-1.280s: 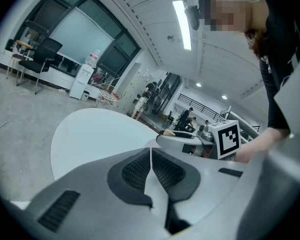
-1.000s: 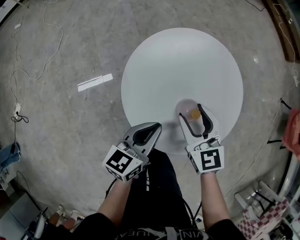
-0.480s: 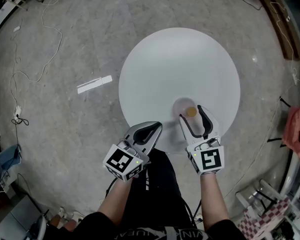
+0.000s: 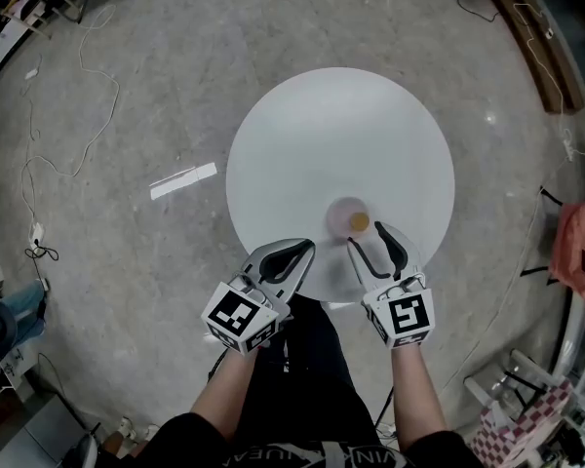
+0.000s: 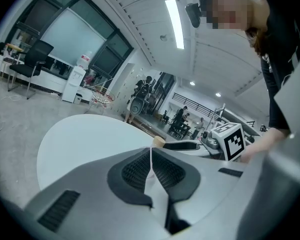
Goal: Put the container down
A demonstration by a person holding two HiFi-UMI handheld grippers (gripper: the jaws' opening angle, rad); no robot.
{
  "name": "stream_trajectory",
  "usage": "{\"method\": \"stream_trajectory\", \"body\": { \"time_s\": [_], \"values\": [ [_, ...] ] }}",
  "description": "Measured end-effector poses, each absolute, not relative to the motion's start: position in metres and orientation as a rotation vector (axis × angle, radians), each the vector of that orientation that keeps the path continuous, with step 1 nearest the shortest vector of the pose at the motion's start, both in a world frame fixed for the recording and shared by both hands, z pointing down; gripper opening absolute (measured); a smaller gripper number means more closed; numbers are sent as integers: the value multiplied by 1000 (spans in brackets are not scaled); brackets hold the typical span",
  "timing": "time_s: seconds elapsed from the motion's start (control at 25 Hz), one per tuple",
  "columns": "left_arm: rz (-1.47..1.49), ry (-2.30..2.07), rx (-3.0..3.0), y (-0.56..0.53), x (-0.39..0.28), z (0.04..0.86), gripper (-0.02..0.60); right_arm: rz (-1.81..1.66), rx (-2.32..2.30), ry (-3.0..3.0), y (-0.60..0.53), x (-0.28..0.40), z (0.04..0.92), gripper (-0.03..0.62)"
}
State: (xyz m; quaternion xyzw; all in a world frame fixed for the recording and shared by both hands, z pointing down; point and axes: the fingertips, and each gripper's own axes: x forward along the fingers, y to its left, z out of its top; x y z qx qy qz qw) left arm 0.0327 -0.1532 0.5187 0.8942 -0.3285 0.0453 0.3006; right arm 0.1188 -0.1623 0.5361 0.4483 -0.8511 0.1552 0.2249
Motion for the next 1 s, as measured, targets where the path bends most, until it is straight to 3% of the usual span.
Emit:
{"method": "stream_trajectory", "body": {
  "time_s": [0.4, 1.0],
  "values": [
    [122, -857, 2416, -156, 43, 502, 15, 389, 1275, -2374, -158, 126, 509, 22],
    [95, -859, 2508, -162, 37, 456, 15, 348, 1326, -2473, -155, 109, 453, 6]
  ]
}}
